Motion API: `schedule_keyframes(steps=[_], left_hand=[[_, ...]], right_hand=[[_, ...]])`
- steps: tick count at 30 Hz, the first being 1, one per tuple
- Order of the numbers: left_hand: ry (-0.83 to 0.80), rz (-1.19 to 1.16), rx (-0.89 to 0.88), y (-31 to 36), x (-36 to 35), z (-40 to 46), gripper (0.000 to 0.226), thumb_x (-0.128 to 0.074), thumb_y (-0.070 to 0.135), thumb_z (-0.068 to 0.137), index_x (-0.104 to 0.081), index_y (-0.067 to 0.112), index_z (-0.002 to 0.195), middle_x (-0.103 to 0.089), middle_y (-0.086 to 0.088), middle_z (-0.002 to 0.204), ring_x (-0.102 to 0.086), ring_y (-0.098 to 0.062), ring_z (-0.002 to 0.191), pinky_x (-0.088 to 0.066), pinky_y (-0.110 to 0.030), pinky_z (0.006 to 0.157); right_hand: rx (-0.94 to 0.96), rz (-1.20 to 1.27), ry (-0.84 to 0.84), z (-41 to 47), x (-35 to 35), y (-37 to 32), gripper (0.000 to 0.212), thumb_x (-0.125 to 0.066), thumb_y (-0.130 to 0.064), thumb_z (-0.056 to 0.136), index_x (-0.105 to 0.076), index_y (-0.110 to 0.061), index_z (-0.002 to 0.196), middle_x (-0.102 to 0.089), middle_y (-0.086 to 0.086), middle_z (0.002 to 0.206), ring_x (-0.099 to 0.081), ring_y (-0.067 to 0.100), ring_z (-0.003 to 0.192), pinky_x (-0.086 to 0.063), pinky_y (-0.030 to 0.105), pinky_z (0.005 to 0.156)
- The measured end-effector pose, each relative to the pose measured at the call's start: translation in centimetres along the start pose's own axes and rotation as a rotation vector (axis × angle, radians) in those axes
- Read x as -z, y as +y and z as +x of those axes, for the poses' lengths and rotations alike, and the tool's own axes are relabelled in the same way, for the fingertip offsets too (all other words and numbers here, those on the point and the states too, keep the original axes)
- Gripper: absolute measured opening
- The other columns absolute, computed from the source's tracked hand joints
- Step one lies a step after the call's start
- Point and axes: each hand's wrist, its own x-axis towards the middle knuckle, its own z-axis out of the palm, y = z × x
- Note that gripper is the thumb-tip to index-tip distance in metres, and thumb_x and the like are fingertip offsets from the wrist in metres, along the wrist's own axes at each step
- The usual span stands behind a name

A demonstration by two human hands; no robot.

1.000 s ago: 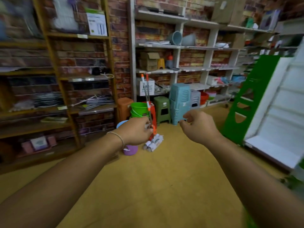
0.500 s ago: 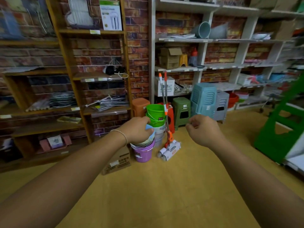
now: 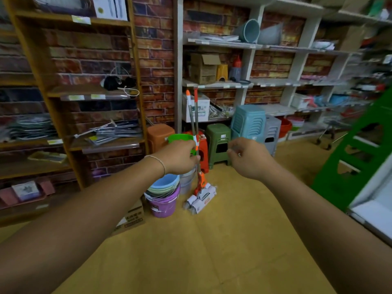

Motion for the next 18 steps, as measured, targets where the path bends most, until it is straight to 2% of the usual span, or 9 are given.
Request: schedule_keyframes(steps=[5,8,9,12,18], left_hand=[[-0.062,0.004,-0.029,-2.3,-2.6,8.5,0.04,-0.051,0.038,0.099,-0.054,0.006,0.122,-0.061,-0.015,0.115,-0.057,-0.032,0.105,-0.048,-0.038,0.087],[-0.066,0.009,-0.04,-4.1,-4.2,14.7,0.03,-0.051,0.038,0.098,-0.054,0.009,0.102,-0.058,-0.011,0.1,-0.058,-0.033,0.1,-0.047,-0.037,0.08],[-0.067,0.009,-0.044,-4.7,-4.4,16.9,0.029,-0.051,0.038,0.098,-0.054,0.009,0.102,-0.058,-0.011,0.101,-0.057,-0.033,0.102,-0.047,-0.037,0.08],[-0.086,-0.006,-0.039,-6.2,-4.2,22.9,0.039,-0.05,0.038,0.099,-0.054,0.007,0.122,-0.058,-0.014,0.121,-0.055,-0.032,0.11,-0.047,-0.039,0.091],[-0.077,-0.007,-0.056,-9.0,-4.9,33.8,0.043,-0.049,0.039,0.098,-0.053,0.005,0.124,-0.056,-0.019,0.126,-0.053,-0.034,0.115,-0.046,-0.042,0.096]], right_hand=[[-0.044,-0.076,-0.061,6.3,-2.0,3.4,0.045,-0.047,-0.033,0.1,-0.045,-0.017,0.143,-0.062,0.01,0.129,-0.057,0.029,0.119,-0.044,0.031,0.093],[-0.086,-0.084,-0.059,11.0,-3.2,5.8,0.046,-0.049,-0.034,0.1,-0.045,-0.018,0.143,-0.058,0.01,0.135,-0.055,0.029,0.122,-0.044,0.034,0.097],[-0.101,-0.086,-0.057,12.8,-3.5,6.6,0.046,-0.049,-0.035,0.1,-0.045,-0.018,0.142,-0.058,0.011,0.134,-0.055,0.029,0.122,-0.044,0.034,0.097],[-0.16,-0.097,-0.079,18.3,-3.8,8.4,0.045,-0.049,-0.037,0.099,-0.045,-0.02,0.141,-0.058,0.011,0.135,-0.055,0.031,0.121,-0.045,0.035,0.096],[-0.209,-0.112,-0.087,27.4,-5.0,11.2,0.051,-0.046,-0.039,0.1,-0.038,-0.021,0.147,-0.051,0.011,0.144,-0.052,0.031,0.128,-0.044,0.037,0.102]])
